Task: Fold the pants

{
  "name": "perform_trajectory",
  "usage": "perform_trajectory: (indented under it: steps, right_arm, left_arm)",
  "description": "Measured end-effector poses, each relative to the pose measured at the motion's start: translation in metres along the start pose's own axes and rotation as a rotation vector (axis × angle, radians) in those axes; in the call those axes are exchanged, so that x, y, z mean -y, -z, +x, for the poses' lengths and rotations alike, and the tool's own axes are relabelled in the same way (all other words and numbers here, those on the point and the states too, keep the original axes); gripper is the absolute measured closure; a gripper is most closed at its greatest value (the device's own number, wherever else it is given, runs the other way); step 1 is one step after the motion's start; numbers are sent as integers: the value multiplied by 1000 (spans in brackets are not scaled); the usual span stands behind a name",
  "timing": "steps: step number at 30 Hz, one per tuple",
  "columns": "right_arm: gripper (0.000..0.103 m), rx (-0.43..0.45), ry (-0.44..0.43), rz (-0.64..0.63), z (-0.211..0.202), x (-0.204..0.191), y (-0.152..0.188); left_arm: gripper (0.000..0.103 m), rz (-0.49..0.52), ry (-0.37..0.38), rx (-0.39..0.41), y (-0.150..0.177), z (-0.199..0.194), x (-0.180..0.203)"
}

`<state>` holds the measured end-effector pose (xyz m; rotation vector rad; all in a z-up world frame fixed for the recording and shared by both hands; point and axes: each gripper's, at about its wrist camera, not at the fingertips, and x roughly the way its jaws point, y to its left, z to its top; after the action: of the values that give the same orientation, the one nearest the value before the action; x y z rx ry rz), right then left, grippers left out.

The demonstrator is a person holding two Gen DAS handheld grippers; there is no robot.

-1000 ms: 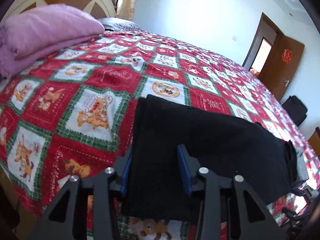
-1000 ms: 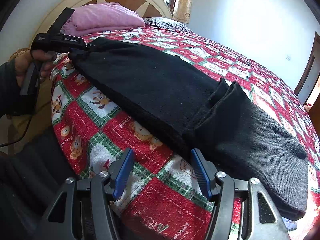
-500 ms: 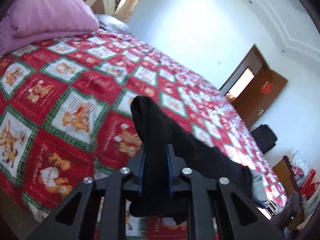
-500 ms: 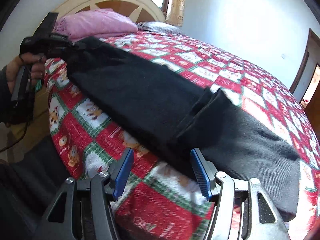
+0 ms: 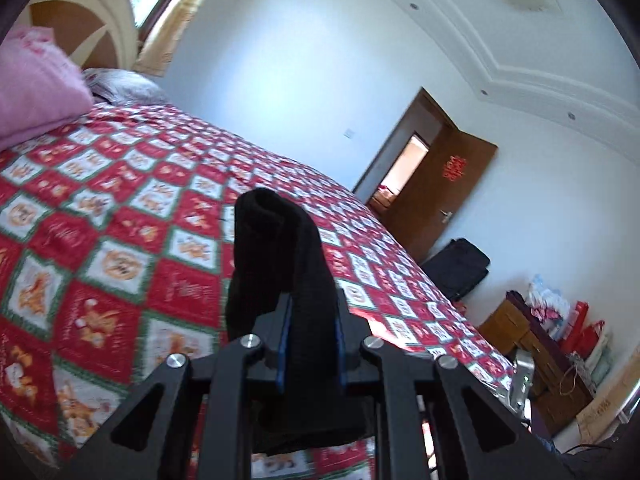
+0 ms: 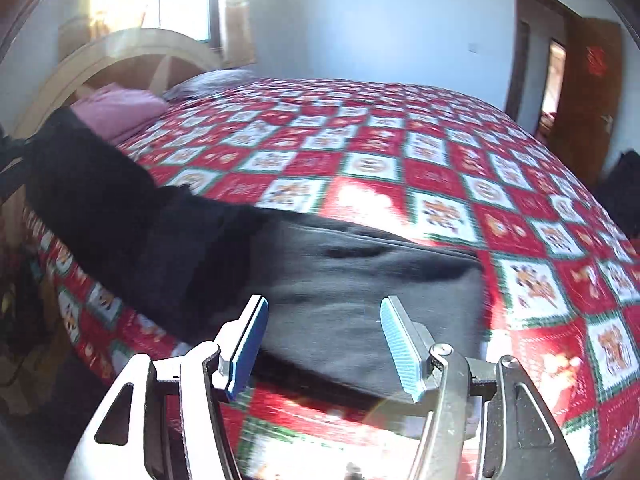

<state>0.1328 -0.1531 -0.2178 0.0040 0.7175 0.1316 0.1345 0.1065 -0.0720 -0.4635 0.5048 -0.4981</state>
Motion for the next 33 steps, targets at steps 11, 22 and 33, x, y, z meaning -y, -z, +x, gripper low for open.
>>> perform_trajectory:
  steps: [11,22,33]
  right_arm:
    - [42,4,89,179,-10,74,8]
    - [42,7,111,259,-3,111,18]
    - [42,7,103,447,3,152,28]
  left_arm:
    - [85,141,169,-107,2,65,102]
    - [85,216,223,-275,33,136,177]
    - [85,298,87,-470,98,214,200]
